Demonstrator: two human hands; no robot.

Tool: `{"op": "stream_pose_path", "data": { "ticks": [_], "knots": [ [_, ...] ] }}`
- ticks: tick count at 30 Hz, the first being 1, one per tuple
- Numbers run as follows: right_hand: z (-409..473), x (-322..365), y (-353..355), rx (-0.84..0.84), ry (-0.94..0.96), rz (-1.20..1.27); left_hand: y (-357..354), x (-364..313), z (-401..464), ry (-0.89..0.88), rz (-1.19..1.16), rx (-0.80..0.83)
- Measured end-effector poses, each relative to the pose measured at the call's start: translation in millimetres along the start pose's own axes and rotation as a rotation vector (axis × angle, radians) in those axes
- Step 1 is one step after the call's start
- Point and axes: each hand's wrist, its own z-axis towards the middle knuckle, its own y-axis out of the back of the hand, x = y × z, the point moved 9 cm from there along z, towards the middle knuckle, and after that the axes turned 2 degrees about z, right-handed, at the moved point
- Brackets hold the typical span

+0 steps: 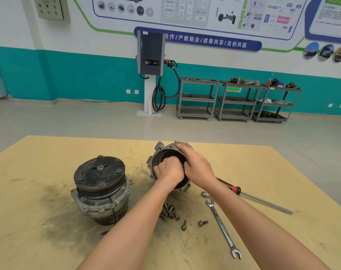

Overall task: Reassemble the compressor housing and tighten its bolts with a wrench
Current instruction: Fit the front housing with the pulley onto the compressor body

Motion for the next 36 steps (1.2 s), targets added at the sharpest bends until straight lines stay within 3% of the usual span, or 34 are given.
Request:
{"op": "stream_pose_path", "data": {
  "ticks": [5,9,16,21,28,31,36],
  "knots": [
    [4.3,-0.2,0.6,0.018,-0.003,-0.022,29.0,8.2,-46.2,-0.116,-0.116,-0.114],
    [8.0,-3.3,2.8,0.021,-0.006,-0.011,11.7,39.7,-102.6,-0.140,-0.040,-0.210],
    [6.2,-4.2,1.9,0.020,0.015,0.016,-83.3,-13.2,-105.1,-0.356,0.323,0.063],
    [2.1,-17.5,7.7,-0.004,0.014,0.115,-82.3,-38.0,-95.4,-0.451,0.444,0.063],
    [6.5,-30.3,13.4,-0.039,-0.028,0.191,-33.6,17.5,-124.5,-0.349,0.122,-0.321],
    [8.0,-36.2,15.8,-0.044,-0.086,0.250,-62.8,66.6,-118.7,-0.122,-0.040,-0.049],
    [2.9,-44.4,19.3,-0.080,-0.167,0.315,-72.3,70.9,-103.6,-0.034,-0.247,0.041]
  ]
}}
